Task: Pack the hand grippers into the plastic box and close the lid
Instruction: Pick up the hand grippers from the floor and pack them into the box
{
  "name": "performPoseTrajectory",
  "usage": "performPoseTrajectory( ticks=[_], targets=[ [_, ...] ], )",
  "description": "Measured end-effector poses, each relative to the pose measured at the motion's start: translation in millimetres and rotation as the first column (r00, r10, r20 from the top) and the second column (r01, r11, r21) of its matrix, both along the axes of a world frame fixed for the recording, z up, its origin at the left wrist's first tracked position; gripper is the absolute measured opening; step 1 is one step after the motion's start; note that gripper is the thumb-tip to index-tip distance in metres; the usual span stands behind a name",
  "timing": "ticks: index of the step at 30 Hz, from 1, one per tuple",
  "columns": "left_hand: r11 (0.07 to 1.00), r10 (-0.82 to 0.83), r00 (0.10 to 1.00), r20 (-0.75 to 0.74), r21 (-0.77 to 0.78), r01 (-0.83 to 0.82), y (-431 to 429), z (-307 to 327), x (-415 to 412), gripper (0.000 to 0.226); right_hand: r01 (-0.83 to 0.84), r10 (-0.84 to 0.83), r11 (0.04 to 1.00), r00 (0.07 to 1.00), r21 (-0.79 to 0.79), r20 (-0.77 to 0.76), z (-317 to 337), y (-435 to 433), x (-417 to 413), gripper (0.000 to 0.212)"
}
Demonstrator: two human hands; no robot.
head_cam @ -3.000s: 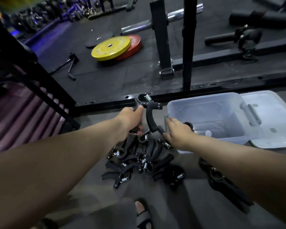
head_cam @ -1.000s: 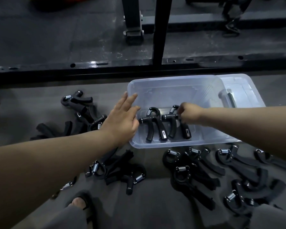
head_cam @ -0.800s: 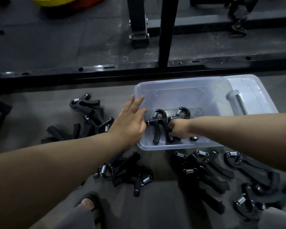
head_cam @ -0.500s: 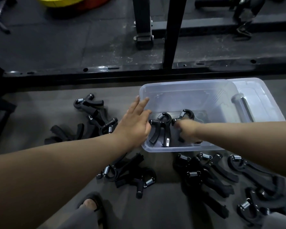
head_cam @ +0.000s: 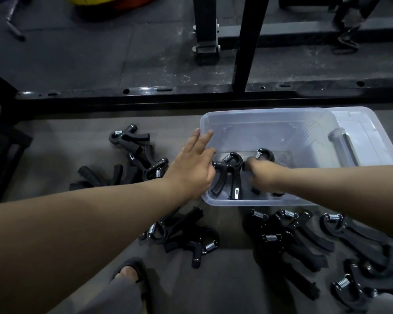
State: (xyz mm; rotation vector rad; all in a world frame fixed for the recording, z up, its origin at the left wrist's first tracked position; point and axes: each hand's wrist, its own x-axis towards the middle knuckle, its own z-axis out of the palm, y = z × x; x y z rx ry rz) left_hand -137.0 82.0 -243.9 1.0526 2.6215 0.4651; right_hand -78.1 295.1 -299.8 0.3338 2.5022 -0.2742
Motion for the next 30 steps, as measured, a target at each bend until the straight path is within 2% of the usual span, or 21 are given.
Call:
performPoseTrajectory(
  ticks=[2,4,13,18,20,22,24,25,27,30],
  targets=[
    [1.0,-0.002,1.0,-0.009,0.0,0.002,0,0,0,0.04,-0.007,0.01,0.999,0.996,-0.039,0.085,-10,-21,-5,0.054],
    [1.0,-0.001,1.0,-0.011,0.002,0.001,0,0,1,0.04,-0.014,0.015,1.0,0.994,-0.01,0.106,-20,-30,-9,0.06],
    [0.998,-0.062,0.996,0.069,0.023,0.061,-1,0,-13,0.045,-0.096,0.097,0.995,0.993,-0.01,0.067,-19,-29,-20,0.04],
    [0.998,-0.057,0.997,0.054,0.037,0.055,0,-2,-16,0.044,-0.012,0.013,1.0,0.998,-0.027,0.059,-18,-29,-21,0.035],
    [0.997,-0.04,0.996,0.077,0.064,0.035,0,-3,-13,0.042,0.052,-0.052,0.997,0.999,-0.049,-0.008,-15,-19,-18,0.032],
    [0.997,-0.04,0.995,0.086,0.062,0.035,-1,-4,-14,0.043,0.165,-0.159,0.984,0.983,0.067,-0.091,-15,-5,-18,0.039],
    [0.997,-0.053,0.996,0.077,0.06,0.048,-1,-5,-16,0.043,0.178,-0.183,0.952,0.983,0.248,-0.003,-11,11,-13,0.048],
    [0.997,-0.053,0.996,0.076,0.062,0.049,-1,-5,-17,0.044,0.155,-0.171,0.965,0.984,0.211,0.059,-11,18,-9,0.042],
    [0.997,-0.048,0.995,0.083,0.067,0.043,-1,-5,-17,0.044,0.127,-0.13,0.992,0.974,0.025,0.188,-9,23,3,0.023],
    [0.997,-0.055,0.995,0.085,0.058,0.05,0,-5,-17,0.043,0.037,-0.032,0.998,0.993,-0.048,0.116,-13,27,14,0.026]
  ],
)
